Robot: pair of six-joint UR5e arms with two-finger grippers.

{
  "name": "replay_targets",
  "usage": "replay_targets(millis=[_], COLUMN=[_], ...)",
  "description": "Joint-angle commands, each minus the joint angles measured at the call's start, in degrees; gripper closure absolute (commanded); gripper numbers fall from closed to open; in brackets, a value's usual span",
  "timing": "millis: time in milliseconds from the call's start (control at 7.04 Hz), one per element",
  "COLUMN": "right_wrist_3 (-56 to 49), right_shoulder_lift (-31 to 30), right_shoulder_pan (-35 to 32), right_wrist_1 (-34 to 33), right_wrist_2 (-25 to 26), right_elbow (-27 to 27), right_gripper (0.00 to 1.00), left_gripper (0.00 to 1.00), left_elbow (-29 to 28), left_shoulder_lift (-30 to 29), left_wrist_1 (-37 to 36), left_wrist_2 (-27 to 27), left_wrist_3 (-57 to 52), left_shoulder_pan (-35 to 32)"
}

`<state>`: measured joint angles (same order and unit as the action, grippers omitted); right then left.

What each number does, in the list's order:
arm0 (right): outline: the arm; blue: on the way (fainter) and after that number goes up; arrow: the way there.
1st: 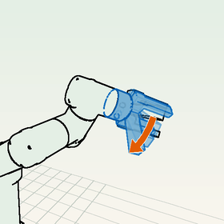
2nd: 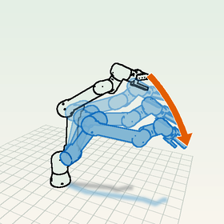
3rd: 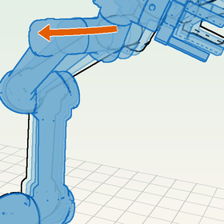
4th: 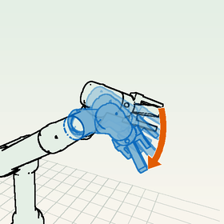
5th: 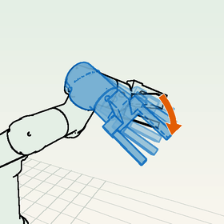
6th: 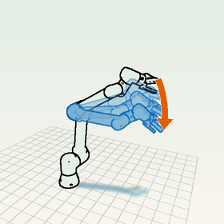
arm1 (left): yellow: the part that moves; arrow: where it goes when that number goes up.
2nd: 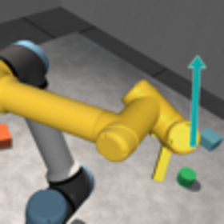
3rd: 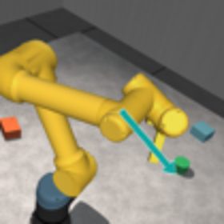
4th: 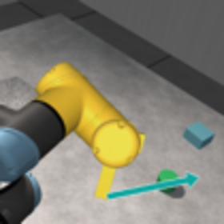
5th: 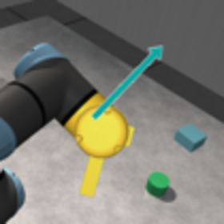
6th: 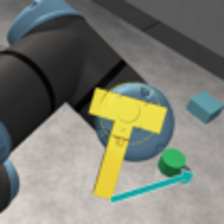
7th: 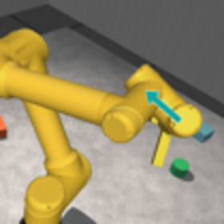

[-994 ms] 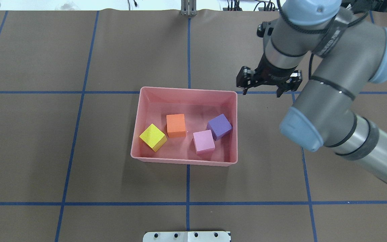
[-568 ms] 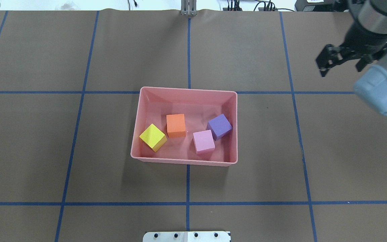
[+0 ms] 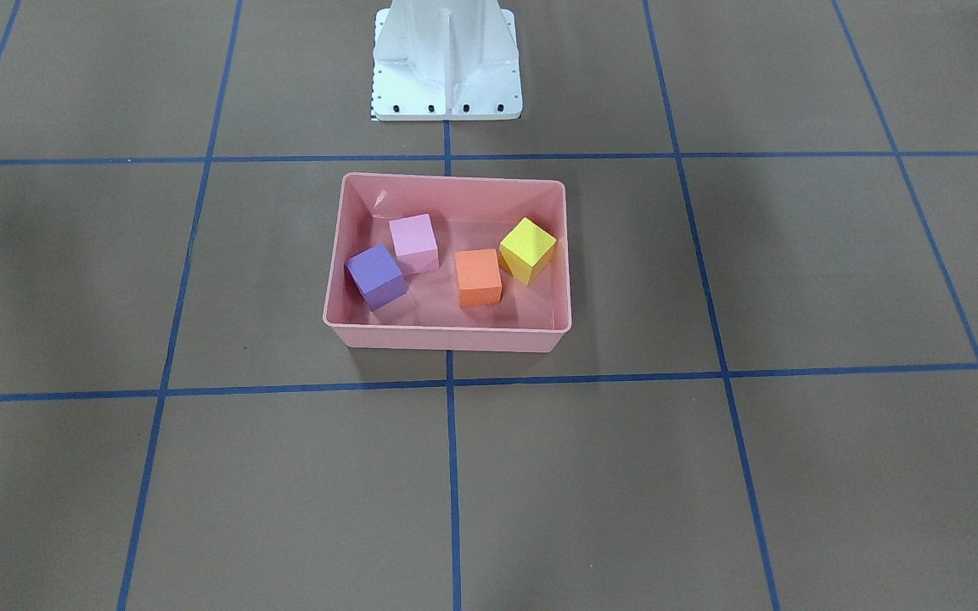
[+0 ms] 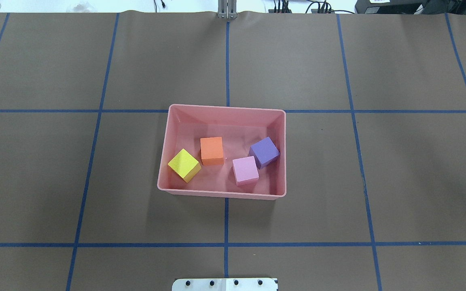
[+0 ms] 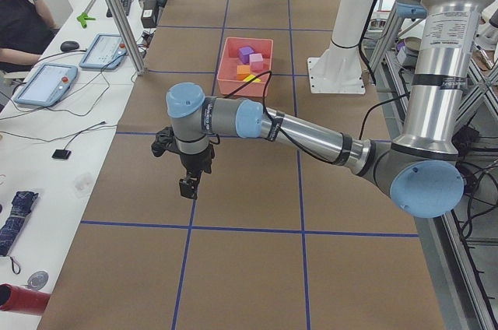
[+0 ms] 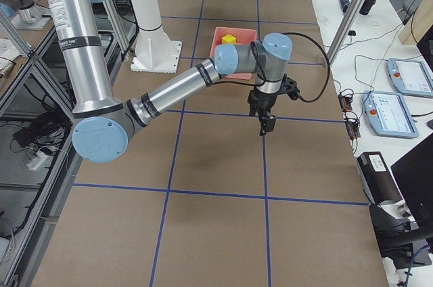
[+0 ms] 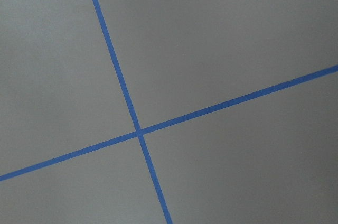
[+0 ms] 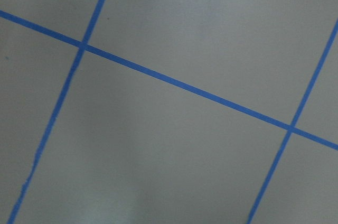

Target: Place blocks into pink bin with both arms

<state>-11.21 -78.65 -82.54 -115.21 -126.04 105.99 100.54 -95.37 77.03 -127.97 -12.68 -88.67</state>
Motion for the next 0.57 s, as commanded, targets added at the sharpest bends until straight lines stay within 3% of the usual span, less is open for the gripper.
replay_targets(millis=[0,284,426], right_wrist_3=[-0.8,-0.5,0.9], right_shoulder_lift=[-1.9,-9.1,-10.2], right_shoulder_pan=[-4.6,-4.8,-5.4], right_wrist_1=[8.2,19.4,20.0], right_wrist_2=[-1.7,-5.6,-6.3], right_elbow=[-10.8,-13.1,-13.6], right_gripper=[0.00,0.00,0.00], left_gripper=[0.00,0.00,0.00], left_elbow=[-2.5,-1.9,-2.5], left_shoulder_lift=[1.1,2.4,4.6], left_wrist_1=[2.2,2.4,4.7], left_wrist_2=[0.0,-0.3,-0.4], left_wrist_3=[2.9,6.1,5.9], left_shoulder_pan=[-1.2,-1.7,-1.7])
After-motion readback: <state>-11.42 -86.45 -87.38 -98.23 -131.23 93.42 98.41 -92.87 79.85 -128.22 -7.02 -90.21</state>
